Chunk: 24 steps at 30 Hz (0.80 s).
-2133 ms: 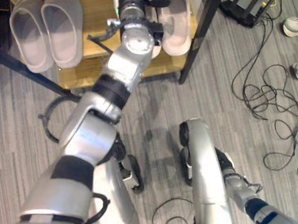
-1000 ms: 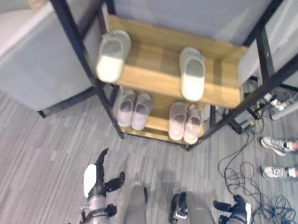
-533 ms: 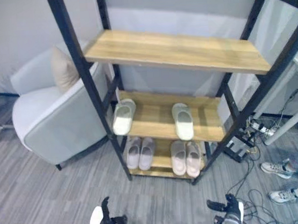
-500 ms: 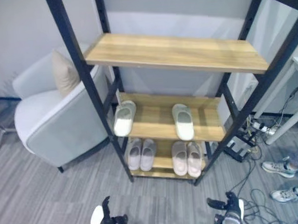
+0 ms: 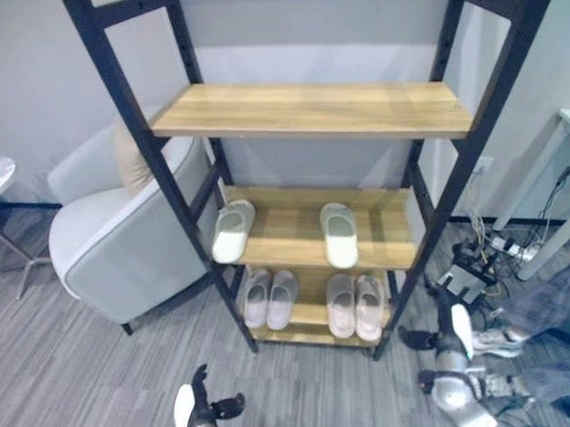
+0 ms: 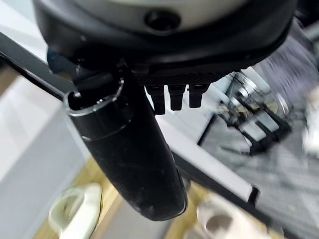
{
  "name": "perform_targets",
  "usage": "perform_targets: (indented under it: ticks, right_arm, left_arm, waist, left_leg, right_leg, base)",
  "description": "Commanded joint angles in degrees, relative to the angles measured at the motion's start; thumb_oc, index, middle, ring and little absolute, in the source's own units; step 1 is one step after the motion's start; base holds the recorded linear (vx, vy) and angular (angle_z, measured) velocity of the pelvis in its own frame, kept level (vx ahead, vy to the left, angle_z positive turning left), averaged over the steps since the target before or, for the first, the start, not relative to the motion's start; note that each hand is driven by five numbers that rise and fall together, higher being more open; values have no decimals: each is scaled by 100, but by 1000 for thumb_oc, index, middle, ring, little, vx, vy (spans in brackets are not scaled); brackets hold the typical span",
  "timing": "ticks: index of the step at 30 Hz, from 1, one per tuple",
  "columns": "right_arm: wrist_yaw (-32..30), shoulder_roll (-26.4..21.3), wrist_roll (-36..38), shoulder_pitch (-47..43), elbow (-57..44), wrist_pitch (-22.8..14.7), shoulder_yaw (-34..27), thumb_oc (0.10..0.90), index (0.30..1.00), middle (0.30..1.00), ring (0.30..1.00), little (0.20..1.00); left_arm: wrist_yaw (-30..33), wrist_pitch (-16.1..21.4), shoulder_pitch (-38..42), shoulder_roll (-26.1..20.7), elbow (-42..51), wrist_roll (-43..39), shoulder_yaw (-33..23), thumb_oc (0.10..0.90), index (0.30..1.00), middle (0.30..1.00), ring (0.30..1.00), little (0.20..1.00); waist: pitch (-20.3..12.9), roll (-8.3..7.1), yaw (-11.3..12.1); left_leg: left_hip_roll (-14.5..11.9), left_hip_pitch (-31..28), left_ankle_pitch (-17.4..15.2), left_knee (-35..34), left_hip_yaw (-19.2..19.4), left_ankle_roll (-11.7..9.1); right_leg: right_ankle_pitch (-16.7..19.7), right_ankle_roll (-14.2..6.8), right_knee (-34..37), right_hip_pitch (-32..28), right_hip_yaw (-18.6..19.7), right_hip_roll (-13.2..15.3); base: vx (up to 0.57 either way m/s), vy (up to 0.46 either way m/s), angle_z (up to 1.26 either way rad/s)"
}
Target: Arrange the slippers neatly on the shoe rack.
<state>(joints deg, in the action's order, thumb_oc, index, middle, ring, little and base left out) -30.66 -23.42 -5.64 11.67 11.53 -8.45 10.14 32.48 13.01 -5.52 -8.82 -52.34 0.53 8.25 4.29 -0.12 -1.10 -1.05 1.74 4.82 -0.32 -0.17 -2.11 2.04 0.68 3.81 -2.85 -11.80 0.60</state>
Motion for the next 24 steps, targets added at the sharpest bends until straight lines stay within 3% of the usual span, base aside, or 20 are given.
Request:
perform_targets:
  ticks: [1, 4, 5, 9, 14, 24]
  right_arm:
    - [259, -892, -1160, -66, -1336, -1288, 131, 800, 900, 900, 900, 900]
    - [789, -673, -358, -29, -1562, -1237, 197, 800, 900, 900, 900, 900]
    - [929, -695, -269, -6, -1665, -1237, 227, 800, 900, 900, 900, 900]
    - [1183, -777, -380, 175, -1936, -1220, 173, 800, 900, 900, 900, 900]
    - [1185, -929, -678, 59, -2315, -1251, 164, 800, 900, 900, 900, 900]
    - [1363, -1078, -1227, -1051, -2468, -601, 212, 800, 900, 900, 900, 900]
  left_arm:
    - [295, 244, 397, -252, -365, -43, -297, 800, 900, 900, 900, 900]
    - [260, 199, 501, -357, -577, -233, -248, 800, 900, 900, 900, 900]
    - [189, 156, 515, -342, -646, -264, -303, 800, 900, 900, 900, 900]
    - [-63, 44, 549, -379, -785, 37, -221, 800, 900, 900, 900, 900]
    - [-153, -17, 543, -438, -468, 150, -104, 800, 900, 900, 900, 900]
    - [-366, -95, 664, -360, -672, 349, 109, 800, 900, 900, 900, 900]
  waist:
    - [27, -254, -205]
    - [145, -273, -120]
    - [123, -222, -135]
    - [25, -115, -213]
    - [-80, -87, -210]
    - [-257, -271, -16]
  left_leg:
    - [-259, 189, -480, 597, 137, -145]
    - [-437, 526, -118, 418, -551, -220]
    - [-467, 408, -136, 174, -605, -226]
    - [-519, 113, -58, -167, -431, -260]
    - [-340, -244, -174, -420, -239, -97]
    - [-121, -247, -385, -468, -210, 67]
  right_leg:
    - [-888, -427, -766, 121, 649, 151]
    - [-1029, -411, -959, 182, 927, 104]
    - [-1076, -441, -949, 158, 967, 79]
    - [-1033, -502, -911, 81, 1039, 116]
    - [-911, -662, -847, 22, 1241, 280]
    - [-742, -783, -568, -75, 1136, 453]
  base:
    - [-13, 6, -87]
    - [99, 89, -100]
    - [141, 123, -47]
    - [141, 157, -36]
    - [187, 202, -23]
    - [101, 90, 13]
